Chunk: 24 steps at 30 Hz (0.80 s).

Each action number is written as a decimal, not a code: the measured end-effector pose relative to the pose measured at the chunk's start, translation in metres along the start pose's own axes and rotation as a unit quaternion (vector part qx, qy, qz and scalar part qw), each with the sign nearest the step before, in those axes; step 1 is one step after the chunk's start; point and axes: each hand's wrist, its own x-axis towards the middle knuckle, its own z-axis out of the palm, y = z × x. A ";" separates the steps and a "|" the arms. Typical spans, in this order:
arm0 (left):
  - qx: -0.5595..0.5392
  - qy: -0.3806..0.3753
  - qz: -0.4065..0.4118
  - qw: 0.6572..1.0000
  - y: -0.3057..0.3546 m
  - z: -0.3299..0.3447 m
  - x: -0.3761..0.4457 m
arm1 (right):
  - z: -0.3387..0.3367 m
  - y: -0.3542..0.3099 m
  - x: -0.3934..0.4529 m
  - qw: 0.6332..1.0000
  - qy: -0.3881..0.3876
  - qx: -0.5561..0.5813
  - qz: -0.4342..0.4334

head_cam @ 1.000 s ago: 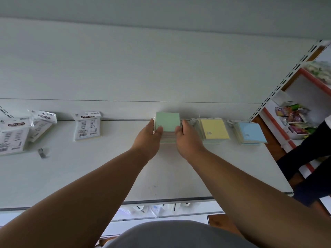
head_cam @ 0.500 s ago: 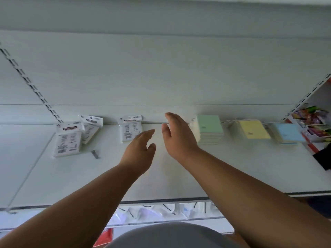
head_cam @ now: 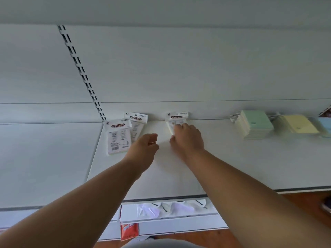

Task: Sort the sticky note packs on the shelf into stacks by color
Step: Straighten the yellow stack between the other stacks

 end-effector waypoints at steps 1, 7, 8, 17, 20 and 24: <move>-0.019 -0.001 -0.005 1.000 0.000 0.000 0.001 | -0.006 0.003 -0.003 0.999 0.023 0.030 0.013; -0.124 -0.016 -0.038 0.991 0.014 0.023 0.001 | -0.038 0.024 -0.029 0.723 0.064 0.617 0.304; -0.137 -0.018 -0.032 0.990 0.017 0.030 0.003 | -0.042 0.027 -0.038 0.677 0.048 0.664 0.315; -0.057 -0.053 0.107 0.991 0.086 0.157 -0.034 | -0.086 0.166 -0.094 0.835 0.062 0.484 0.255; -0.026 -0.035 0.148 0.988 0.115 0.225 -0.044 | -0.106 0.239 -0.106 0.843 0.070 0.472 0.250; -0.079 0.005 0.114 0.990 0.150 0.313 -0.053 | -0.133 0.327 -0.113 0.857 0.070 0.445 0.251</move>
